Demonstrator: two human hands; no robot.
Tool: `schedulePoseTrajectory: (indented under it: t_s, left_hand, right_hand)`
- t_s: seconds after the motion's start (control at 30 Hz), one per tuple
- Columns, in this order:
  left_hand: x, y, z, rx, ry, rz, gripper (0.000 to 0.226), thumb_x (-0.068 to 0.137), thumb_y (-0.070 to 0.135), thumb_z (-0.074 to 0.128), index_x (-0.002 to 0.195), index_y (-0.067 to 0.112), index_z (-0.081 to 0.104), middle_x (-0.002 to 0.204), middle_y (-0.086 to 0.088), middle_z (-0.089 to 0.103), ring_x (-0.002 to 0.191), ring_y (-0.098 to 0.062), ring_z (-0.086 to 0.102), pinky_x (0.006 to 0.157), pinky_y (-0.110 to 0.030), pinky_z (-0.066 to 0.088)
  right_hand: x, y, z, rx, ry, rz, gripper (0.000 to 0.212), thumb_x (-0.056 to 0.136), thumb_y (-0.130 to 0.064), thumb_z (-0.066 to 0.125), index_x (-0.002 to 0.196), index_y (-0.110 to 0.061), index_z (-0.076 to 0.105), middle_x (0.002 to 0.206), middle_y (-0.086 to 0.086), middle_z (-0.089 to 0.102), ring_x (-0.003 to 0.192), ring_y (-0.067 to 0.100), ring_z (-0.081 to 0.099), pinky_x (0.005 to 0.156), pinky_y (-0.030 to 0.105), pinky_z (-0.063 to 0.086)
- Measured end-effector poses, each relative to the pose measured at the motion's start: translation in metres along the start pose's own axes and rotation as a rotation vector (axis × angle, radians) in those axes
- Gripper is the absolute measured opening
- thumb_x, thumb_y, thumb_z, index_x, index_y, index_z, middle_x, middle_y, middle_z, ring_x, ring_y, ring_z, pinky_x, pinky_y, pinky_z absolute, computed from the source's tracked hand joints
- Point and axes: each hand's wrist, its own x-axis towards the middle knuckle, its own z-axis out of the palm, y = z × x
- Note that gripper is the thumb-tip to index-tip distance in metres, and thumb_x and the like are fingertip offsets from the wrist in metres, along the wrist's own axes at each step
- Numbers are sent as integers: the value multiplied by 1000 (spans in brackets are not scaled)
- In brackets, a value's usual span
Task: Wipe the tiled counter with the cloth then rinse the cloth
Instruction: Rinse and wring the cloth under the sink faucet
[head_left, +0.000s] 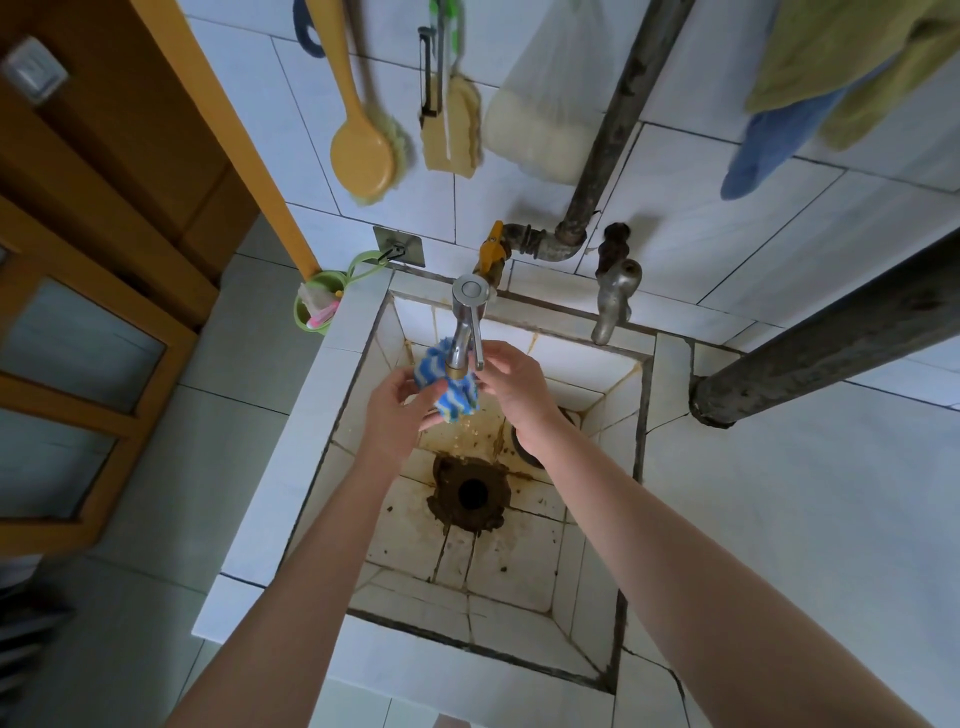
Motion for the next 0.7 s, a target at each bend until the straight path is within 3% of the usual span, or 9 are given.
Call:
schedulePoseTrajectory:
  t_s: [0.13,0.23,0.3,0.4,0.53,0.7]
  left_hand:
    - [0,2,2,-164,30,-28,19,89,9,58,107,3,55,109,-16,67,90,-20,68,71,-21,57]
    - [1,2,4,-271,58,-90,23,88,8,60,110,3,56,111,-15,66,97,-22,67,78,-24,57]
    - [1,2,6,-286,49,-102,20,87,8,61,106,5,57,109,-14,67,97,-23,66,82,-27,56]
    - [1,1,9,-307,29,-105,21,86,7,62,106,3,58,105,-13,68,91,-19,68,83,-27,55]
    - [2,1,11,-296,22,-115,31,86,7,62,115,-1,55,105,-12,69,91,-19,69,82,-27,56]
    - [1,-1,8,-315,12,-106,30,87,7,60,116,1,56,111,-13,67,100,-23,67,86,-31,55]
  right_hand:
    - [-5,6,-8,-131,-63,92,38,89,-20,61,126,-14,55,123,3,60,112,18,56,98,39,45]
    - [-12,11,-12,-166,-112,130,35,88,-14,62,123,-14,56,116,-1,63,107,20,61,93,39,50]
    - [-14,13,-11,-154,-117,98,33,88,-12,62,121,-12,58,109,-3,63,100,17,61,84,30,51]
    - [-11,12,-10,-110,-85,55,30,85,-5,64,115,-7,61,114,6,65,92,11,60,71,17,47]
    - [-5,12,-11,-76,-32,47,30,80,1,67,109,-7,62,106,9,66,95,24,65,70,21,57]
    - [-5,17,-11,-84,-37,33,28,78,3,69,102,-12,62,91,-3,66,88,20,66,69,22,57]
